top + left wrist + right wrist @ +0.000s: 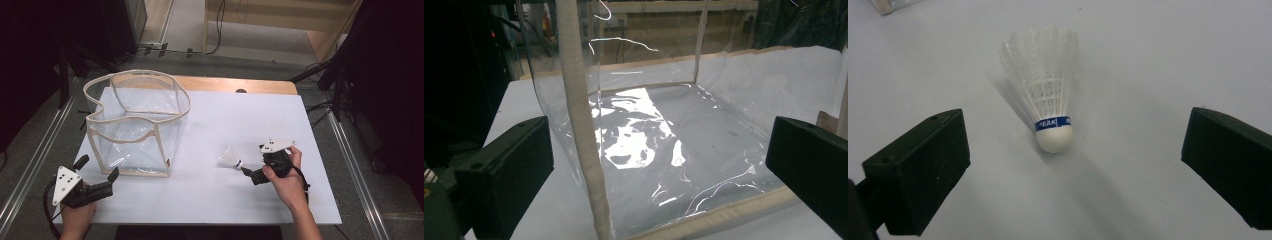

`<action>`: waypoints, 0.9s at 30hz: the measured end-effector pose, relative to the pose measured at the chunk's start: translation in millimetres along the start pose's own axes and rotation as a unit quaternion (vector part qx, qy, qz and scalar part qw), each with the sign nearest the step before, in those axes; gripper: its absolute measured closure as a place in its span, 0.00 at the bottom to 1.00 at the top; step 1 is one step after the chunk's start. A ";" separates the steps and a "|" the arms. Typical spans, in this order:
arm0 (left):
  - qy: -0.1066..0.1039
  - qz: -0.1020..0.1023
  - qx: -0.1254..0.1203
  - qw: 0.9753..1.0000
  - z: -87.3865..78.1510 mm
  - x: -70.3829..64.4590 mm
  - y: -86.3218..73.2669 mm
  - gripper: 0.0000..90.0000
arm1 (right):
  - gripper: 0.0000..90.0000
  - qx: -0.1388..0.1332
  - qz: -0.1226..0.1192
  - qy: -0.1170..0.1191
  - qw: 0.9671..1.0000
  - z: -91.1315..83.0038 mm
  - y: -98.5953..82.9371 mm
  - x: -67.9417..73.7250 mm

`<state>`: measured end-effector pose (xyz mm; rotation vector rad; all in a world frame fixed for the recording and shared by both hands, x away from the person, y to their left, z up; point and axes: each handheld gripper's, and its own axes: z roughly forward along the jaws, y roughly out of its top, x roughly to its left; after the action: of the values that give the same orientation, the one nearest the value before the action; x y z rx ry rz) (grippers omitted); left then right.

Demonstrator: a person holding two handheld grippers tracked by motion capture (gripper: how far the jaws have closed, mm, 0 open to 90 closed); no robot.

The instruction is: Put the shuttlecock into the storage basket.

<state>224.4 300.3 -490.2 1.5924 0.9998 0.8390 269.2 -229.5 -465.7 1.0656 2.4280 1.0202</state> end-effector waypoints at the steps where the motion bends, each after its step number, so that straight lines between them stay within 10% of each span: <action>1: 0.000 0.000 0.000 1.000 -0.1 0.0 0.0 0.00 | 0.00 0.004 0.000 0.001 1.000 0.5 0.4 0.7; 11: 0.000 -0.001 0.001 1.000 -0.1 0.3 0.0 0.00 | 0.04 0.044 -0.025 0.002 0.999 15.6 4.5 11.1; 27: -0.001 -0.003 0.000 1.000 -0.5 0.6 0.1 0.00 | 0.45 0.091 0.007 0.015 0.996 34.0 6.9 7.4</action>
<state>224.2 301.1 -490.0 1.5897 1.0021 0.8339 285.3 -204.2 -484.7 1.1348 2.5801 0.8376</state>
